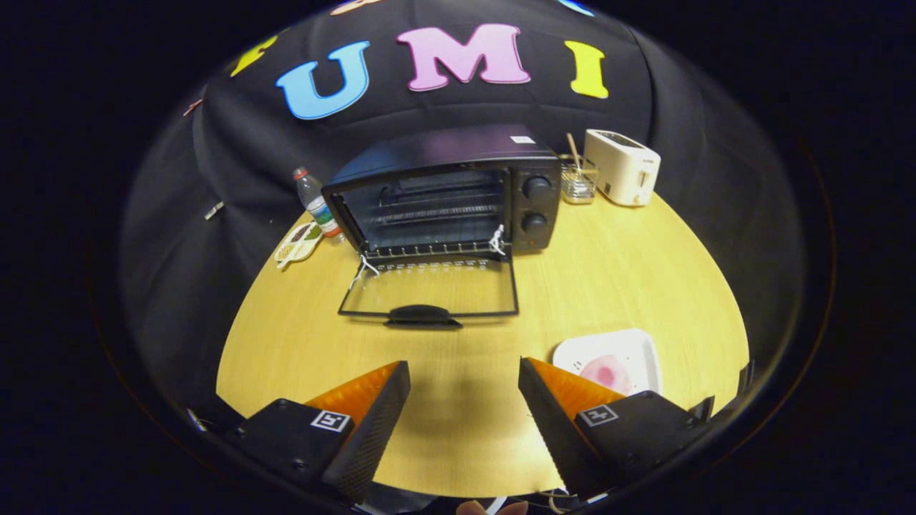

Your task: Open the toaster oven, put the food inside, and close the toaster oven door.

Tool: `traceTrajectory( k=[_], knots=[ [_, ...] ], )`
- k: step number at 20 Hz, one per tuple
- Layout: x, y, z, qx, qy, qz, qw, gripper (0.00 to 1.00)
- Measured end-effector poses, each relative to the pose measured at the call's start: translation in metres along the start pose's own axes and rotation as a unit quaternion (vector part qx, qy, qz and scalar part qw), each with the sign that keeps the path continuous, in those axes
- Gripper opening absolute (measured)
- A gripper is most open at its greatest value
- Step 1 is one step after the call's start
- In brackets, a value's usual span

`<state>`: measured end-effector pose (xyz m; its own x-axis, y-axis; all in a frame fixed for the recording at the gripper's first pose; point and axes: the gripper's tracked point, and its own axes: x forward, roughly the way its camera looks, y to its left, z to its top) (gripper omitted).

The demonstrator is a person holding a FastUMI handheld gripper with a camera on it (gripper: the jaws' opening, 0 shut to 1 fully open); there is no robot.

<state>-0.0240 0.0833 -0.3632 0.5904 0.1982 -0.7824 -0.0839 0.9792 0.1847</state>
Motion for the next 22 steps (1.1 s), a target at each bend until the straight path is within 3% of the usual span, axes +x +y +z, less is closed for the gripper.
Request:
traceTrajectory(
  k=[7,14,15,17,19,21,22],
  knots=[
    [-0.015,-0.128,-0.011,0.002,0.111,-0.035,0.993,0.99],
    [0.038,-0.216,-0.024,0.022,0.205,-0.047,0.977,0.98],
    [0.046,-0.225,-0.029,0.017,0.215,-0.049,0.975,0.90],
    [0.060,-0.233,-0.038,0.004,0.230,-0.044,0.972,0.85],
    [0.077,-0.242,-0.045,0.002,0.239,-0.046,0.970,0.69],
    [0.085,-0.243,-0.051,0.010,0.247,-0.041,0.968,0.44],
    [0.088,-0.243,-0.054,0.011,0.252,-0.037,0.967,0.39]
  ],
)
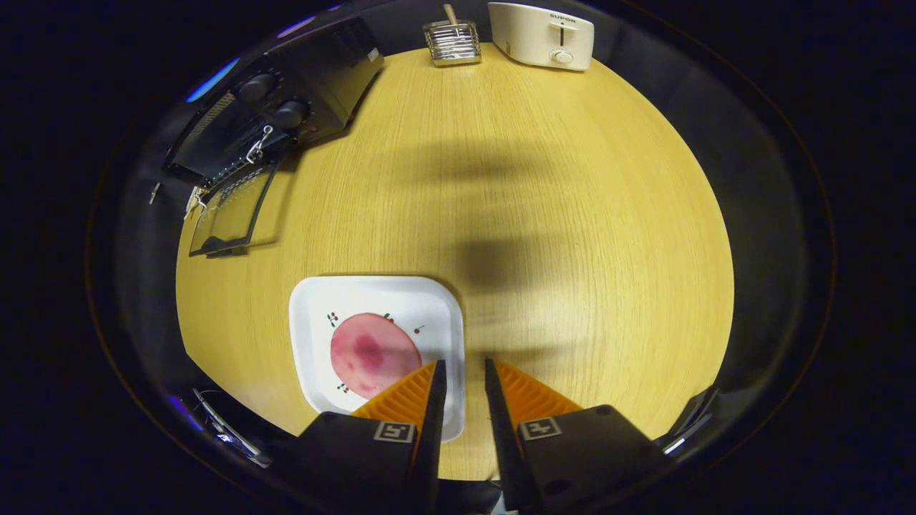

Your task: Open the toaster oven, put the food inside, and close the toaster oven door.

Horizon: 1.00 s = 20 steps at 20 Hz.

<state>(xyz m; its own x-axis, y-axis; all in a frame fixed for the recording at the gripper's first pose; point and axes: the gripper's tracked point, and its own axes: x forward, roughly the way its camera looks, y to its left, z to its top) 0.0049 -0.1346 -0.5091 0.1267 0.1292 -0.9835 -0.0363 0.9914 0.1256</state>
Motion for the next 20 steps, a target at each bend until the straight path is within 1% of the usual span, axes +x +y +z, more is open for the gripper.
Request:
traceTrajectory(
  k=[2,3,4,5,6,7,8,10,13,17,20],
  knots=[
    [0.001,0.001,-0.001,-0.008,0.008,0.007,1.000,0.21],
    [0.002,0.001,-0.003,-0.008,0.015,0.013,1.000,0.22],
    [0.017,0.001,-0.005,-0.005,0.016,0.024,1.000,0.16],
    [0.003,0.001,0.001,-0.004,0.017,0.035,0.999,0.10],
    [0.000,0.002,-0.002,-0.003,0.019,0.051,0.999,0.10],
    [-0.001,0.001,-0.001,-0.007,0.017,0.063,0.998,0.05],
    [0.000,0.001,0.000,-0.002,0.015,0.075,0.997,0.05],
    [-0.004,0.004,-0.001,0.028,0.012,0.115,0.993,0.05],
    [-0.017,0.008,-0.004,0.086,0.005,0.169,0.982,0.05],
    [-0.029,0.014,-0.006,0.151,-0.007,0.213,0.965,0.05],
    [-0.043,0.028,-0.013,0.194,-0.018,0.245,0.950,0.05]
  ],
)
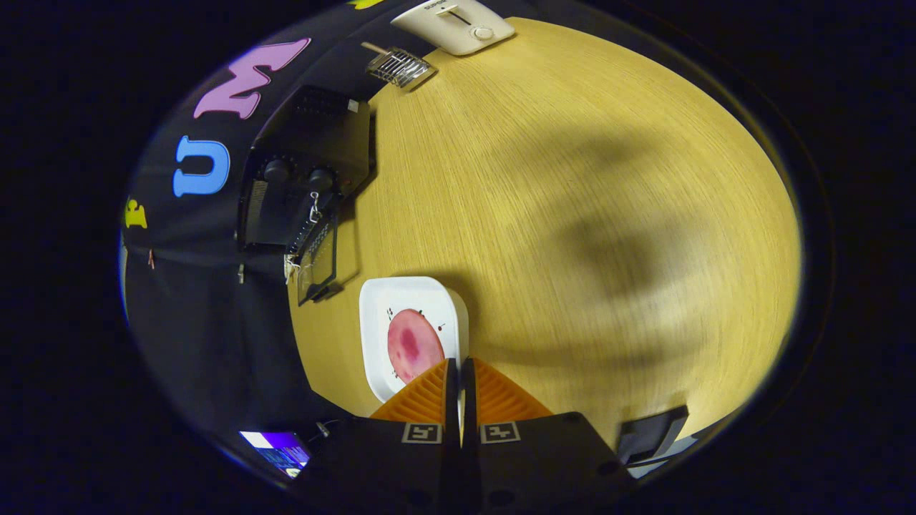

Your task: Open the toaster oven, put the food inside, and close the toaster oven door.

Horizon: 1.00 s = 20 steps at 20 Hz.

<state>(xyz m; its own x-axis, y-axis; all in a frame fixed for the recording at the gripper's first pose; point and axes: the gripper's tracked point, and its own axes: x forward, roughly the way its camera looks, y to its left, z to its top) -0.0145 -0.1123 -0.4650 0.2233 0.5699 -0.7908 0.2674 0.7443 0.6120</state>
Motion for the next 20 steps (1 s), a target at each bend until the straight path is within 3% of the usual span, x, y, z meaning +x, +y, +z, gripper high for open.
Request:
traceTrajectory(
  k=[9,20],
  knots=[
    [-0.001,0.086,-0.031,0.125,-0.090,0.046,0.987,0.05],
    [0.078,0.202,-0.014,0.259,-0.190,0.036,0.946,0.05]
  ],
)
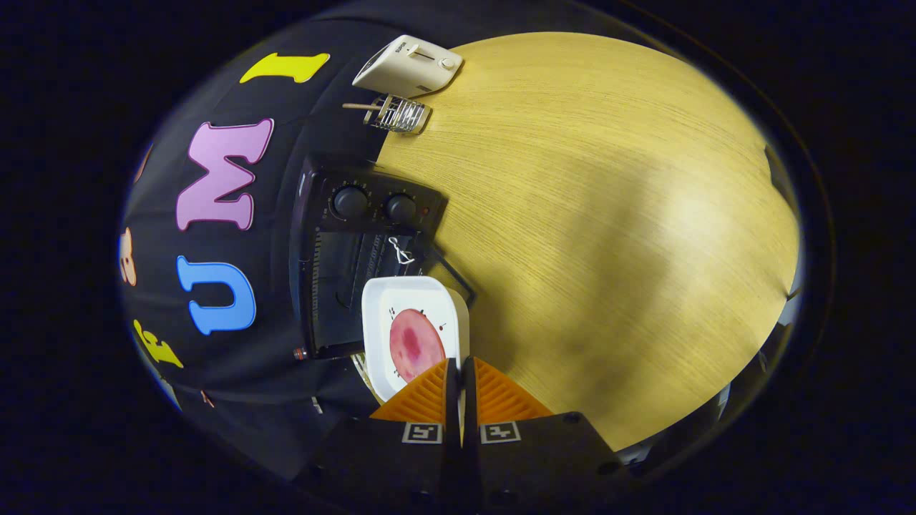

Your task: Open the toaster oven, put the food inside, and close the toaster oven door.

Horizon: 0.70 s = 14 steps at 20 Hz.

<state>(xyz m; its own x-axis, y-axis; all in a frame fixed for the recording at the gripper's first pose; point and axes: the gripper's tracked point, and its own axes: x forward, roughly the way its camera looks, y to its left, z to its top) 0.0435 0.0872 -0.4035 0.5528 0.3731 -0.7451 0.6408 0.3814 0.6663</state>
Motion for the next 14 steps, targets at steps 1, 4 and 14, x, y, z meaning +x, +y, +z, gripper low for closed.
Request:
traceTrajectory(
  k=[1,4,14],
  knots=[
    [0.010,0.010,-0.004,0.012,-0.011,0.001,1.000,0.05],
    [0.040,0.036,-0.008,0.044,-0.046,0.005,0.998,0.05],
    [0.125,0.096,0.000,0.141,-0.135,0.002,0.981,0.05]
  ],
)
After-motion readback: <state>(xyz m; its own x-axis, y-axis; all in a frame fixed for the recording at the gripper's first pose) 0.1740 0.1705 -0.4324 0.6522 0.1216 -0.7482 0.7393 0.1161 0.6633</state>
